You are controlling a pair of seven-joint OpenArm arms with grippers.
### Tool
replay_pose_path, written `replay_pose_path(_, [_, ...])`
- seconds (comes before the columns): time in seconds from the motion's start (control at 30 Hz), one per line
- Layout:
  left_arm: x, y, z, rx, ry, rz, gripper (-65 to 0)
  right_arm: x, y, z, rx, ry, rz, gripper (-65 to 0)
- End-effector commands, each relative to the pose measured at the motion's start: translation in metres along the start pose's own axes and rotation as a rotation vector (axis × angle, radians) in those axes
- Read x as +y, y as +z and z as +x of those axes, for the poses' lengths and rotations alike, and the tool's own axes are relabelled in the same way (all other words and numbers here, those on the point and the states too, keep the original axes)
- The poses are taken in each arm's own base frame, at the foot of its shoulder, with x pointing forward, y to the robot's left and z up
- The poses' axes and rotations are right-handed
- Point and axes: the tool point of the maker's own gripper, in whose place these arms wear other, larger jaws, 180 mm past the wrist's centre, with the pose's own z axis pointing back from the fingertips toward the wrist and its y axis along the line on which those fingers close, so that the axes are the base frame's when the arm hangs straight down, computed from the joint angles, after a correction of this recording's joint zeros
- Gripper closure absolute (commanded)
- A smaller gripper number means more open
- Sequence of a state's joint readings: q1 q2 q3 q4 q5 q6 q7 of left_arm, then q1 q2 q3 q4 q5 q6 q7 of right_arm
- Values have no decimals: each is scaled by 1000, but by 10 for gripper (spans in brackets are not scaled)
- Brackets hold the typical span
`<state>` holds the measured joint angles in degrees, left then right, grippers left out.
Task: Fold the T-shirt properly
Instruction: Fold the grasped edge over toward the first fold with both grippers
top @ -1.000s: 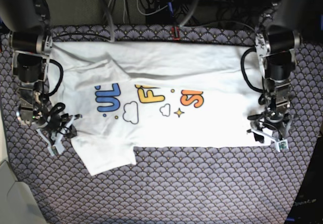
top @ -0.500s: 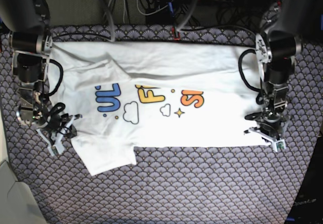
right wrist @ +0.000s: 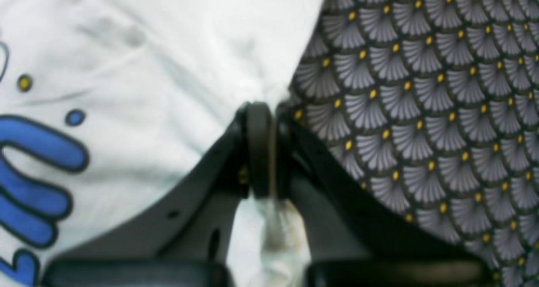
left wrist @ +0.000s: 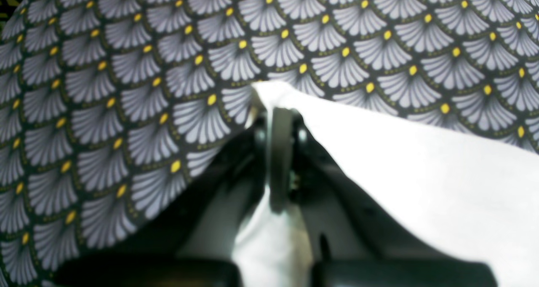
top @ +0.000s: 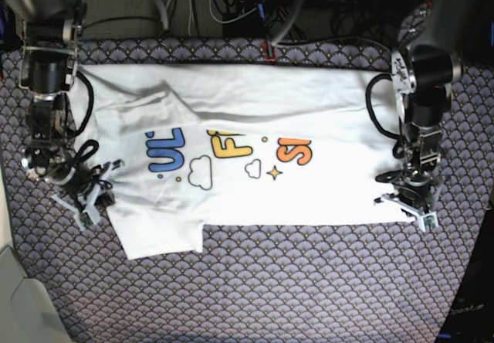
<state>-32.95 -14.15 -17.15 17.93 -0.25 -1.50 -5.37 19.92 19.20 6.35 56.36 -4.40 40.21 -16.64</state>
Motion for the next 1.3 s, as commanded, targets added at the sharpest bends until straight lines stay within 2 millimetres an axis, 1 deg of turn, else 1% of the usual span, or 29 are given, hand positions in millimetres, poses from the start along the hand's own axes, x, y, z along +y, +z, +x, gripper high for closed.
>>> replay_pose_path(0.0, [10,-1,5,14,-1,27,-5,-15,8,28,-70,26,-34,0])
replay_pose_path(0.03, [10,0,13,-9,-5,25,-5,-10,10,28,-72,37,-33,0])
replay_pose_path(0.1, [12,7,9,3,-21,24,-5,-6,15,26,-69,56,-34,0])
replay_pose_path(0.2, [14,23,30,-36,-54,19,-5,-2,20,22,-67,75,-36,0])
replay_pose_path(0.3, [5,41,39,-67,-72,-1,-5,-8,29,20,-81,60,-63,0])
replay_pose_path(0.33, [6,47,41,-76,-81,-2,-5,-11,33,18,-84,53,-76,0])
replay_pose_path(0.43, [5,62,44,-98,-99,-8,-5,-15,44,12,-90,48,-101,0])
replay_pose_path(0.63, [6,78,50,-115,-120,-12,-5,-13,65,6,-100,71,-134,0])
replay_pose_path(0.7, [6,86,55,-133,-127,-14,-5,-9,72,2,-107,68,-143,0])
replay_pose_path(0.8, [16,98,63,-158,-117,9,-5,-7,87,-3,-115,69,-169,0])
replay_pose_path(0.83, [18,100,63,-156,-114,14,-5,-6,91,-6,-111,73,-174,0])
replay_pose_path(0.9, [18,103,61,-141,-98,16,-5,1,97,-11,-102,88,-168,0])
replay_pose_path(1.0, [30,107,49,-110,-87,42,-5,13,105,-23,-82,104,-154,0])
replay_pose_path(1.13, [35,112,26,-68,-102,45,-5,30,116,-32,-86,88,-119,0])
replay_pose_path(1.23, [35,117,6,-31,-103,43,-5,37,123,-39,-79,85,-104,0])
replay_pose_path(1.27, [36,119,3,-25,-106,44,-5,36,127,-43,-71,83,-113,0])
